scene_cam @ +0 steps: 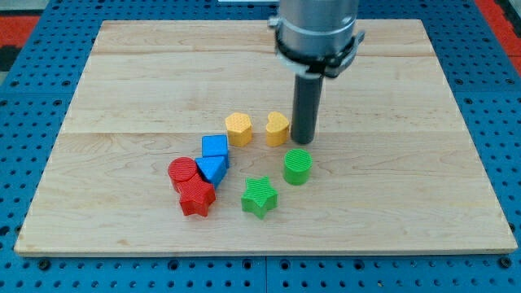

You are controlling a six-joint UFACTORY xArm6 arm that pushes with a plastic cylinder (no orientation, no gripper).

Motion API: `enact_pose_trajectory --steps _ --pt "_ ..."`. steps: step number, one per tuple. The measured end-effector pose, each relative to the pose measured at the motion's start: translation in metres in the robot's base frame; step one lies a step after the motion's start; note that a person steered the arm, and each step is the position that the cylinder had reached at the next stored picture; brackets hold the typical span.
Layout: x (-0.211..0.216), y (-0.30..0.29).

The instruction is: Move the yellow heart upwards

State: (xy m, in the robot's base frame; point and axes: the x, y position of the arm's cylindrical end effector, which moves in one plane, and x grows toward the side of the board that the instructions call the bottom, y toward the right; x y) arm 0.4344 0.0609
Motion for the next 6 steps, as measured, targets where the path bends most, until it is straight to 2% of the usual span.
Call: enact_pose_trajectory --steps 1,2,4,6 --pt "-0.003 -0.017" --pt "0.009 0.036" --pt "0.045 -0.049" --pt "-0.048 -0.038"
